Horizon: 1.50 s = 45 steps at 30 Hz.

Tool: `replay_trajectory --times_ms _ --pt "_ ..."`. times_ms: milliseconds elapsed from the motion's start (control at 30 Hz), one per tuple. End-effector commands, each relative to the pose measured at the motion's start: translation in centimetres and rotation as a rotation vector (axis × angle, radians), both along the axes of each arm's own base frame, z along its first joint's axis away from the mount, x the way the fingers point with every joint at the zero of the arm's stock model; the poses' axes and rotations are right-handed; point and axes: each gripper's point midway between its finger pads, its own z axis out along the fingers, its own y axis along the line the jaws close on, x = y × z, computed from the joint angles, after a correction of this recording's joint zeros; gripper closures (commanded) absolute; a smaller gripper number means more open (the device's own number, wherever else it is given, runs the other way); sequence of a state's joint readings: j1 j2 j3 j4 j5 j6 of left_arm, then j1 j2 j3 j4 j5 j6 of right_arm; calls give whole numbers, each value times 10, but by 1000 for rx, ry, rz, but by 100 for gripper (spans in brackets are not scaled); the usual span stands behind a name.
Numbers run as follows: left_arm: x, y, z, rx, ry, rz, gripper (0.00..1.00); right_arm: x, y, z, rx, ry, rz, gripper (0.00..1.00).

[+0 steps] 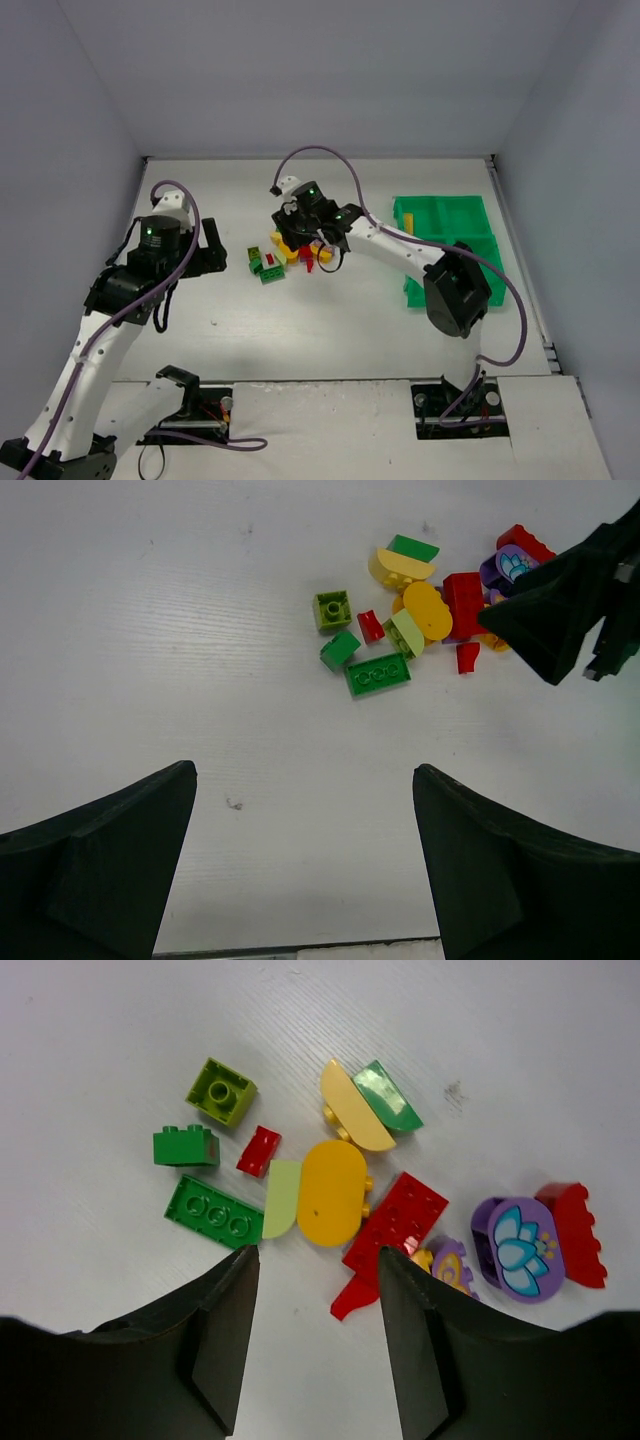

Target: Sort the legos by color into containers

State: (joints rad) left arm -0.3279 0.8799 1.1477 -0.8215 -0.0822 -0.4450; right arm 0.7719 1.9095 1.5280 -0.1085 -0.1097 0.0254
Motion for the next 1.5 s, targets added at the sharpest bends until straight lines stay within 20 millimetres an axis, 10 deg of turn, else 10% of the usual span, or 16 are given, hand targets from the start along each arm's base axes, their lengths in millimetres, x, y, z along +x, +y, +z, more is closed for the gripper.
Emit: replay_trajectory --times_ms 0,733,1167,1400,1467 --pt "0 2 10 -22 -41 18 17 13 23 8 37 -36 16 52" --pt "-15 5 1 -28 -19 18 17 27 43 -65 -4 68 -36 42" --pt "-10 -4 -1 -57 -12 -4 17 -22 23 -65 10 141 -70 100" --pt "-6 -8 -4 -70 -3 -8 17 -43 16 -54 17 144 -55 98" --pt "-5 -9 -4 -78 -4 -10 17 -41 15 -47 17 118 -42 72"
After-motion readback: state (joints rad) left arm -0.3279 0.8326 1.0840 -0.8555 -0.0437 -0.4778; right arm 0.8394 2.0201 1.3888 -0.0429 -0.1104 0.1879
